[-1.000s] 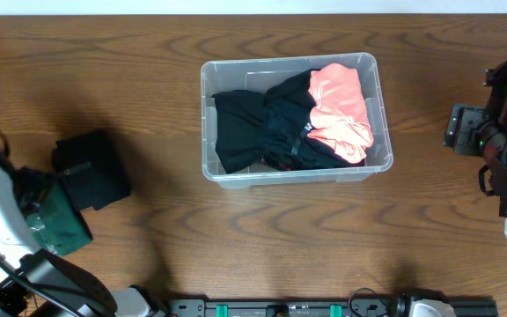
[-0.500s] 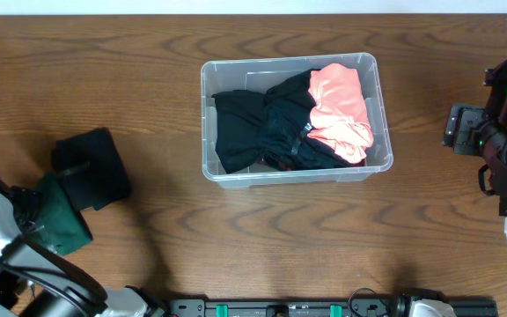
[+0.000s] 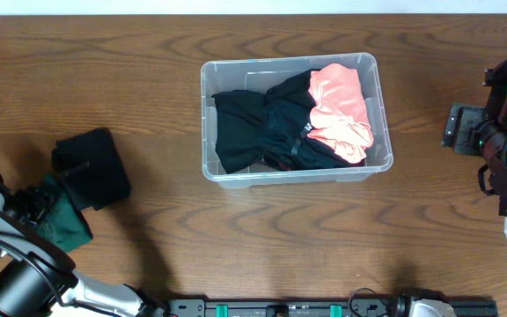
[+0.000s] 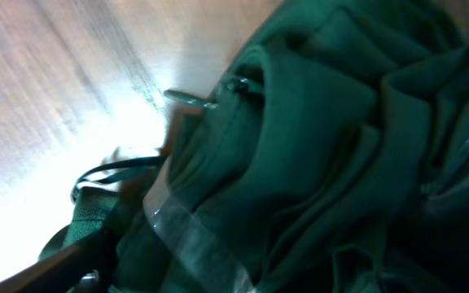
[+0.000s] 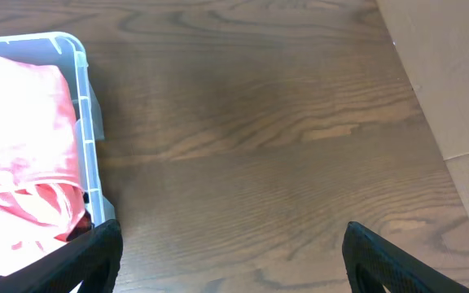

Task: Pack container
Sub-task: 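Grasp the green folded garment with the left gripper, then place the green garment into the bin beside the pink shirt, then grasp the black folded garment with the left gripper, then place the black garment into the left side of the bin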

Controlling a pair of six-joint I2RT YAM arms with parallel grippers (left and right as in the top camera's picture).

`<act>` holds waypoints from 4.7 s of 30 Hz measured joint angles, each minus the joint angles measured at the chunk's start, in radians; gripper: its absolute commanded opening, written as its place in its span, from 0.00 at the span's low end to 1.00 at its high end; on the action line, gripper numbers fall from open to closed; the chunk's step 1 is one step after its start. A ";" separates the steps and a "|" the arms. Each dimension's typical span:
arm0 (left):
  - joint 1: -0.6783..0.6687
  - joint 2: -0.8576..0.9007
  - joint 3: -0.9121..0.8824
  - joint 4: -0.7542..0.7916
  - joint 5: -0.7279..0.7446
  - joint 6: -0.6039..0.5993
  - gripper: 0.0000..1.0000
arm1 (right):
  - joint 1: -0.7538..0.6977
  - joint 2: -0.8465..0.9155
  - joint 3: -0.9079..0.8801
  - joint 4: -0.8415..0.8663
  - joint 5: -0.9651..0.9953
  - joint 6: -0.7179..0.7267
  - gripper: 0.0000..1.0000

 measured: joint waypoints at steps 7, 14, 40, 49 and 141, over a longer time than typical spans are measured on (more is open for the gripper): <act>0.012 0.022 0.022 0.014 0.258 0.078 0.06 | 0.000 0.000 0.000 0.000 0.000 -0.005 0.85; -0.006 0.020 -0.005 0.006 0.606 0.107 0.06 | 0.000 0.000 0.000 0.000 0.000 -0.006 0.85; -1.091 -0.618 -0.014 0.579 0.596 -0.421 0.06 | 0.000 0.000 0.000 0.001 -0.008 -0.009 0.85; -1.287 -0.209 -0.014 0.727 0.481 -0.566 0.06 | 0.000 0.000 0.000 0.000 -0.023 -0.009 0.85; -1.044 -0.325 0.045 0.053 0.639 -0.025 0.98 | 0.000 0.020 -0.004 0.005 -0.042 -0.020 0.85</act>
